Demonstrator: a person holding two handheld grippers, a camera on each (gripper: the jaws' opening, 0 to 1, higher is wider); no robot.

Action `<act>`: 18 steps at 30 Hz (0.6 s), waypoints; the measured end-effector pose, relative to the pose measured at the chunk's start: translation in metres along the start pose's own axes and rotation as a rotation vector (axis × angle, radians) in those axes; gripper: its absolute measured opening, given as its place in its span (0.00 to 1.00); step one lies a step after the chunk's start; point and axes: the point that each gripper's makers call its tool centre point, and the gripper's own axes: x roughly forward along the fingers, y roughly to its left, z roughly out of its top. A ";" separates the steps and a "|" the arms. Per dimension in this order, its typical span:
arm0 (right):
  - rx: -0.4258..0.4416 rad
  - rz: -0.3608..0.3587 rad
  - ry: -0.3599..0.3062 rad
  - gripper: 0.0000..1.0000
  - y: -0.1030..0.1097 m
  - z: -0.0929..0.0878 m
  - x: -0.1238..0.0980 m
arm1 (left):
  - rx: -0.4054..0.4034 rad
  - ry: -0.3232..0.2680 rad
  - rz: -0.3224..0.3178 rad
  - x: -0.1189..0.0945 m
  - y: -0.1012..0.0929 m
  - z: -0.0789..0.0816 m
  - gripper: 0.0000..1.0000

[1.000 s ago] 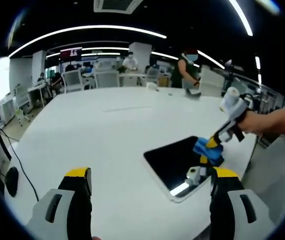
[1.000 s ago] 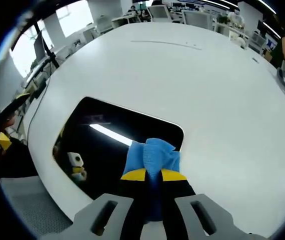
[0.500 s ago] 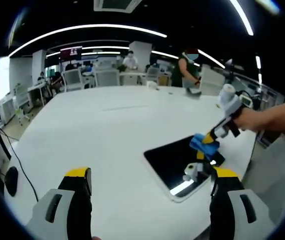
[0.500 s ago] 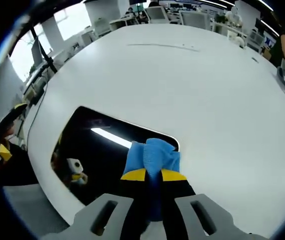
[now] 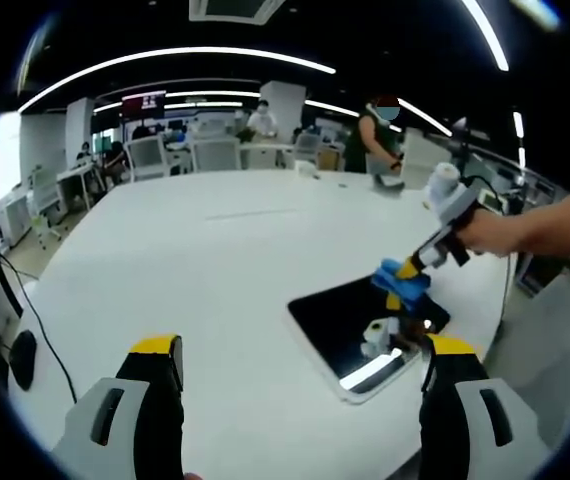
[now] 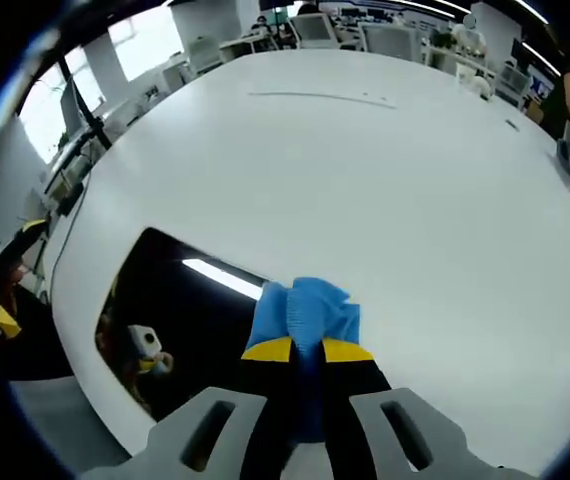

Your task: Wipe the mirror surface with the cleaning cloth until all visible marks leave the cleaned area.

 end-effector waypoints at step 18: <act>-0.023 -0.009 -0.002 0.04 -0.003 0.007 0.003 | -0.004 -0.006 0.019 -0.004 0.007 0.004 1.00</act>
